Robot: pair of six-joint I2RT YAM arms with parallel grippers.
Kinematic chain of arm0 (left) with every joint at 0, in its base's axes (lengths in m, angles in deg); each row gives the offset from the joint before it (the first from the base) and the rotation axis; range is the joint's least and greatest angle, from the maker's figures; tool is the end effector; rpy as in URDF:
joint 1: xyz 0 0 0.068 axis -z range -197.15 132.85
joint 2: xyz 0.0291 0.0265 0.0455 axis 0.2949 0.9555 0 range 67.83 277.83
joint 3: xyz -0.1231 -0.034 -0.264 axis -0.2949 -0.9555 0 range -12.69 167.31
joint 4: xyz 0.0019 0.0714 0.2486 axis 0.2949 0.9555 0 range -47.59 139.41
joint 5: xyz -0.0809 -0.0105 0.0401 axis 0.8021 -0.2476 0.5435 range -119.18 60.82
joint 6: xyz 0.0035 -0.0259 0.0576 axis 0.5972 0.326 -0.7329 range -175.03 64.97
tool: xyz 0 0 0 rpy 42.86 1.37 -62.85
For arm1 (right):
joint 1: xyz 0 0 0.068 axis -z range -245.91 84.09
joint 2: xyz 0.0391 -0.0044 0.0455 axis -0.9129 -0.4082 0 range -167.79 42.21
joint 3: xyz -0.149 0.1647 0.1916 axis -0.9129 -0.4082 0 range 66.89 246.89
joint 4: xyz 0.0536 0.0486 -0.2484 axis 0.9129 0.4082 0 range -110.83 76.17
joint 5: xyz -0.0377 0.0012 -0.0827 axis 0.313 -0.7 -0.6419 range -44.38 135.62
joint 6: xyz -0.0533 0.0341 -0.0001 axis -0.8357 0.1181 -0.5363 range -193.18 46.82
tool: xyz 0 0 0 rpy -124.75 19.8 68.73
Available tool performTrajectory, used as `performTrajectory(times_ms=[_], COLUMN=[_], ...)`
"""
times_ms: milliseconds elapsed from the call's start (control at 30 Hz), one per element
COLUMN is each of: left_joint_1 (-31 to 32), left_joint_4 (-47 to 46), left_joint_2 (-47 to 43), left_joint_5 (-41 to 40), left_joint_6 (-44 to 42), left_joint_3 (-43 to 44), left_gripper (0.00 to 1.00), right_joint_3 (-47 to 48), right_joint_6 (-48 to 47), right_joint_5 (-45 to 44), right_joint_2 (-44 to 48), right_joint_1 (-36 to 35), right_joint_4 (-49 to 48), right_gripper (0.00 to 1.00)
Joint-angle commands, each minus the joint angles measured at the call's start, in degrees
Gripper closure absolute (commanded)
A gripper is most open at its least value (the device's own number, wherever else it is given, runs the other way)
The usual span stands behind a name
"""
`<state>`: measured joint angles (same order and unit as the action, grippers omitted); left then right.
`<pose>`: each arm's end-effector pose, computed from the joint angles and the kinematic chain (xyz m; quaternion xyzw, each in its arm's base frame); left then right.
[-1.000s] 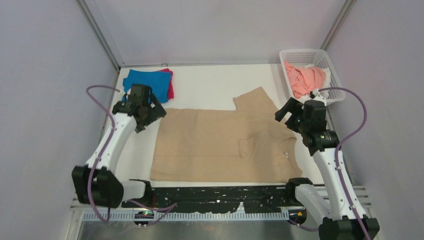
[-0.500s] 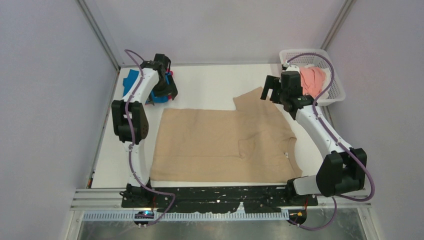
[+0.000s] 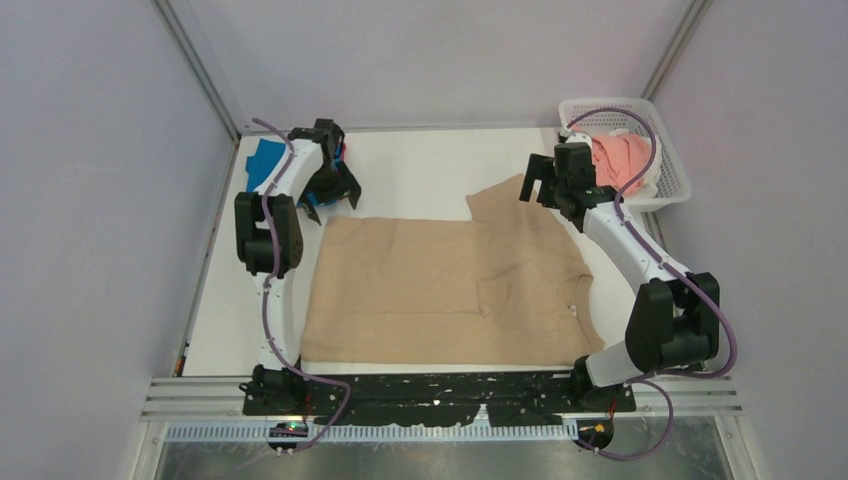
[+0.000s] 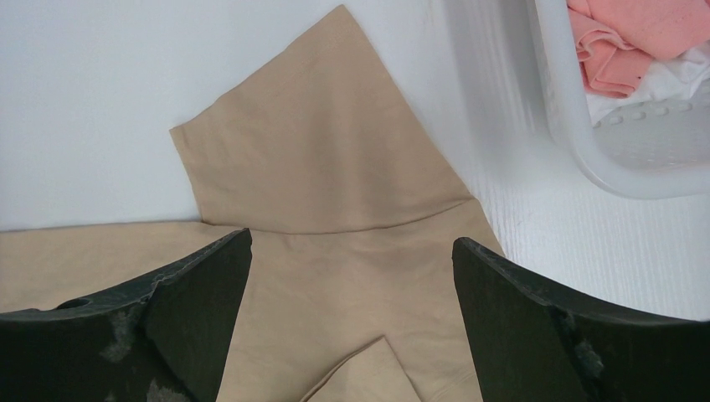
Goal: Fold and stack the t-shirts
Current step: Grab the side of the flattened tshirt furthest away from the robot with both arms
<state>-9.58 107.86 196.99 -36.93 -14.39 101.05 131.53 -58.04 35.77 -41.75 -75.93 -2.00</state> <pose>0.4654 -0.0553 0.2074 -0.2882 0.9519 0.0290 0.0999 0.3305 0.0499 0.2983 0.0775 0.8935 0.0195 0.4419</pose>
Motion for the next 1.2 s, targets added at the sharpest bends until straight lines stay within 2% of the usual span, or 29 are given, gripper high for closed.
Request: performTrajectory(times_ms=[0,67,133,233,400,500,867,1033,1167], left_joint_1=[-0.6,-0.6,-0.6,-1.1,-2.5,-2.6,-2.7,-2.5,-2.1], left_joint_4=[-1.2,-8.0,-10.5,-7.5,-6.9,-7.0,-6.4,-5.9,-2.5], left_joint_2=[-0.3,-2.3,-3.5,-2.2,1.0,1.4,1.0,1.9,3.3], left_joint_5=[5.3,9.4,8.8,4.9,10.1,9.3,8.7,9.4,8.4], left_joint_6=[5.3,7.4,9.2,9.5,11.3,12.1,18.3,17.4,17.0], left_joint_3=[0.6,-4.2,-6.4,-3.4,-1.8,-2.4,-4.1,-3.5,0.1], left_gripper=[0.01,0.01,0.01,0.0,0.02,0.03,0.2,0.39,0.41], right_joint_3=[0.7,0.6,0.7,0.9,0.9,1.0,1.1,1.3,1.2], right_joint_6=[1.1,1.1,0.9,0.8,1.0,0.9,1.5,1.6,1.4], right_joint_5=[-1.0,-0.4,-0.5,-1.3,-1.2,-1.5,-2.6,-3.3,-4.0], right_joint_2=[-0.8,-1.1,-1.4,-1.8,-2.3,-2.3,-3.1,-3.5,-3.5], right_joint_1=[-0.1,-0.1,-0.1,-0.1,-0.1,-0.1,-0.1,-0.1,-0.1], right_joint_4=[-1.6,-1.7,-1.2,-0.4,-0.6,-0.2,0.3,0.5,0.8], right_gripper=[0.05,0.05,0.05,0.05,0.05,0.05,0.05,0.05,0.05])
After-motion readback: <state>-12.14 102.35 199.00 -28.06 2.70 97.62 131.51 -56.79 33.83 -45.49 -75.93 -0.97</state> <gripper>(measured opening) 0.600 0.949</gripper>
